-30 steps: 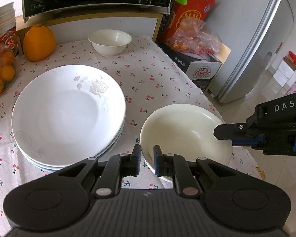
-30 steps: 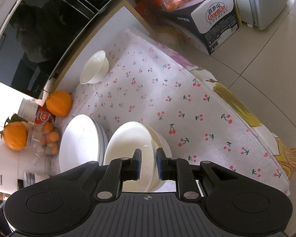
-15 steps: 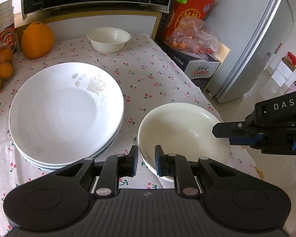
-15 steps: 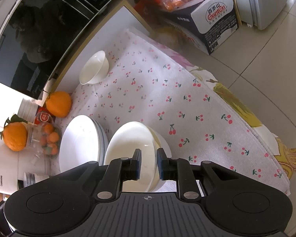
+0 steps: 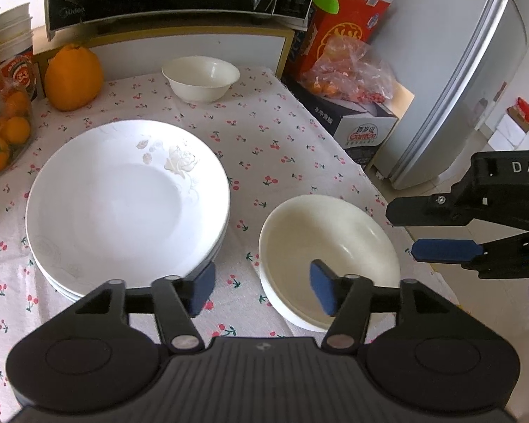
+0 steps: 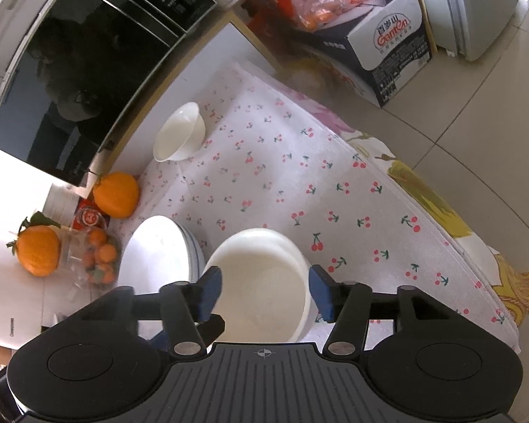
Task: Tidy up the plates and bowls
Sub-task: 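Move both tools to the small white bowl by the microwave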
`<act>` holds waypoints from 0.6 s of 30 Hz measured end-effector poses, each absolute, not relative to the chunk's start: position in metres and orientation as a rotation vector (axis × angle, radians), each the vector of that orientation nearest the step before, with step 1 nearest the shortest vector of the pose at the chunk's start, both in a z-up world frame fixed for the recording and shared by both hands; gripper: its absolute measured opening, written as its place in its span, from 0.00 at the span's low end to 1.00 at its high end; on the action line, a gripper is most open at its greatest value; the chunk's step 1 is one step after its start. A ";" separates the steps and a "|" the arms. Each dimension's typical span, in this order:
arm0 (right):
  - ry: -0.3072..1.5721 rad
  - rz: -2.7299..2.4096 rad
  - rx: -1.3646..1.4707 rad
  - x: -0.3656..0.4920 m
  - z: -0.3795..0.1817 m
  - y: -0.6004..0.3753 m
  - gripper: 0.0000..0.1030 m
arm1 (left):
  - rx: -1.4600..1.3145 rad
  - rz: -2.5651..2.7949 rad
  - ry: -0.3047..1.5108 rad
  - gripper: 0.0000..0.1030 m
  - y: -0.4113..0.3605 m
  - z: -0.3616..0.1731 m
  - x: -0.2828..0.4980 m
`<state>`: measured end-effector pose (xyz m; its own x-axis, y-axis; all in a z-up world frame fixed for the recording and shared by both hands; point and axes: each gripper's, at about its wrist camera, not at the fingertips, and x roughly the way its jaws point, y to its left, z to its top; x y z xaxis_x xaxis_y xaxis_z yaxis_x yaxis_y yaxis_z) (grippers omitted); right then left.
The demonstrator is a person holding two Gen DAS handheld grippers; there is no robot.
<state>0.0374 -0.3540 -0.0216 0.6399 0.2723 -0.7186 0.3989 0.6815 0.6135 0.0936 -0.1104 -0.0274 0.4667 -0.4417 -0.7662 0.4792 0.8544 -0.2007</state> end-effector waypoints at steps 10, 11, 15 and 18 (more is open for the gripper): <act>0.874 -0.079 0.817 0.038 -0.015 -0.353 0.69 | 0.051 -0.549 0.882 0.84 -0.104 -0.016 0.093; 0.871 -0.079 0.812 0.038 -0.014 -0.353 0.69 | 0.047 -0.544 0.877 0.87 -0.102 -0.014 0.094; 0.850 -0.069 0.778 0.040 -0.008 -0.351 0.73 | 0.030 -0.509 0.846 0.96 -0.093 -0.006 0.097; 0.823 -0.058 0.729 0.042 0.000 -0.347 0.80 | 0.015 -0.476 0.827 0.99 -0.086 0.001 0.102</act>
